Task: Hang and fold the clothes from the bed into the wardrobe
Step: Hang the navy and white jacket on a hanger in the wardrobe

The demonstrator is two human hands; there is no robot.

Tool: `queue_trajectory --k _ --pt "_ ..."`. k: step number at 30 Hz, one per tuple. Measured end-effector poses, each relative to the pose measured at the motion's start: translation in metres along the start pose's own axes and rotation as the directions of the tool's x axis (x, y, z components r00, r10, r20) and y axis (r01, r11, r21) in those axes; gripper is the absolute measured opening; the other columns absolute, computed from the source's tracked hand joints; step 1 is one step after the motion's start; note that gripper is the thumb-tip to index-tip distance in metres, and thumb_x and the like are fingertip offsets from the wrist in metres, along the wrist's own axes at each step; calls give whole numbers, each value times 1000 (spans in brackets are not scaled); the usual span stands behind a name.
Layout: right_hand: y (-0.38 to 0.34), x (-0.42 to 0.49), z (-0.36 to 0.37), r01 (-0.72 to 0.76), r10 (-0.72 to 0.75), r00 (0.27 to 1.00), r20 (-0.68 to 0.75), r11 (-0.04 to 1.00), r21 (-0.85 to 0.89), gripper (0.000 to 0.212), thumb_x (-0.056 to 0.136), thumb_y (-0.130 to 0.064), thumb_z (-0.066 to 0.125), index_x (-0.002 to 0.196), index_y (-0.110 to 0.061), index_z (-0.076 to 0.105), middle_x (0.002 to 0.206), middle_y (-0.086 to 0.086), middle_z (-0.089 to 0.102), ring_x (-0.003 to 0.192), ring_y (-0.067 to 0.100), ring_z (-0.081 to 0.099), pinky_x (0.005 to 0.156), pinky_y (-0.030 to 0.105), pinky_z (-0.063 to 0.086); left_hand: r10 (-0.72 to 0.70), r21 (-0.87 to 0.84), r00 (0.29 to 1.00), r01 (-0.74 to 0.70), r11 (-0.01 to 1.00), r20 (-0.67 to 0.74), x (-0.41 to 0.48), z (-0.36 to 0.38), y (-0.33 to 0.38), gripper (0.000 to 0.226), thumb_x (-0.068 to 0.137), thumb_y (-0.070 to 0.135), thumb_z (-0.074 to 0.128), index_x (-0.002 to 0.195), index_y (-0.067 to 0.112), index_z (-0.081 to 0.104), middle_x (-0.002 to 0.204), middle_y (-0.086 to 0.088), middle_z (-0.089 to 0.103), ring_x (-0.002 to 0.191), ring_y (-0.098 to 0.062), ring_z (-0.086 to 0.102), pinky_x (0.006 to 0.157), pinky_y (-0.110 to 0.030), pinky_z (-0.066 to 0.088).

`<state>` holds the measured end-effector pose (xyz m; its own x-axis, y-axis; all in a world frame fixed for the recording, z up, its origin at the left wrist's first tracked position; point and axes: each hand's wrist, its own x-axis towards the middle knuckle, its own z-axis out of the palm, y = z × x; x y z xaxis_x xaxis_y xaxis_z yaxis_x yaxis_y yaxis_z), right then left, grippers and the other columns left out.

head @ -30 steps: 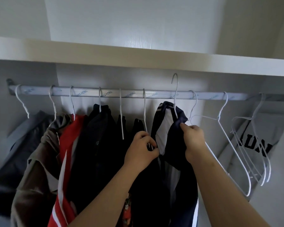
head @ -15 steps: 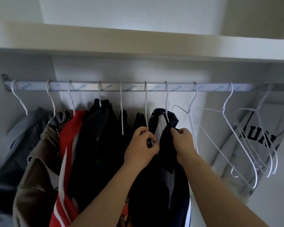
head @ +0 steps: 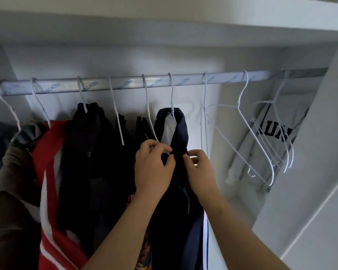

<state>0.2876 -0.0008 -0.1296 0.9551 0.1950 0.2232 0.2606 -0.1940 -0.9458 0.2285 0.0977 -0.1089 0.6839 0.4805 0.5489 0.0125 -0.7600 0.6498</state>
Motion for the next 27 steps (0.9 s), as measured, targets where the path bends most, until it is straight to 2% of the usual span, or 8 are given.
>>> queue_trajectory --k 4,9,11,13,17,20,24,27 --pt "7 -17 -21 -24 24 998 -64 1000 -5 8 95 -25 47 89 -29 50 78 -12 59 70 5 57 58 14 43 118 102 990 -126 987 82 -14 7 24 18 86 18 56 102 17 66 105 0 59 105 -20 50 92 -32 39" --pt "16 -46 -74 -89 83 983 -166 996 -29 18 92 -11 42 95 -27 51 77 -14 55 67 7 53 60 14 42 247 221 963 -265 939 106 -40 16 61 18 86 13 55 98 13 67 104 -5 62 112 -27 50 97 -40 37" --pt "21 -65 -99 -117 113 970 -217 993 -4 19 92 -11 41 95 -27 51 79 -16 55 65 2 52 55 7 39 294 88 949 -304 948 112 -54 22 81 16 83 7 58 95 9 68 100 -7 63 104 -29 54 88 -38 42" --pt "26 -89 -127 -139 139 950 -281 990 20 20 93 -10 39 94 -26 51 81 -15 56 67 3 53 53 8 40 257 -40 948 -254 966 190 -74 32 102 19 86 9 55 101 13 66 104 -3 62 101 -25 53 85 -33 41" --pt "32 -142 -186 -202 194 891 -411 979 25 21 92 -7 37 94 -23 52 84 -8 58 77 16 56 66 23 43 285 -222 899 -219 950 332 -127 53 144 18 91 19 52 104 19 63 109 3 61 105 -18 52 86 -27 39" --pt "38 -200 -231 -262 256 824 -505 963 61 23 90 -6 38 93 -23 53 82 -7 59 71 17 56 59 22 43 319 -311 829 -187 932 458 -182 61 181 15 91 24 51 100 24 63 107 7 60 101 -11 53 75 -21 37" --pt "41 -302 -292 -305 319 714 -623 943 133 26 90 -5 39 85 -27 52 78 -7 59 63 10 54 45 9 38 379 -426 709 -123 897 594 -276 63 238 12 89 19 54 96 20 64 104 4 64 100 -12 58 79 -22 42" --pt "40 -378 -331 -347 374 623 -687 919 186 26 91 -5 41 83 -27 53 79 -4 61 65 11 55 50 15 40 419 -477 608 -74 876 675 -346 58 277 11 88 20 54 93 22 64 102 4 66 99 -10 59 82 -22 44"
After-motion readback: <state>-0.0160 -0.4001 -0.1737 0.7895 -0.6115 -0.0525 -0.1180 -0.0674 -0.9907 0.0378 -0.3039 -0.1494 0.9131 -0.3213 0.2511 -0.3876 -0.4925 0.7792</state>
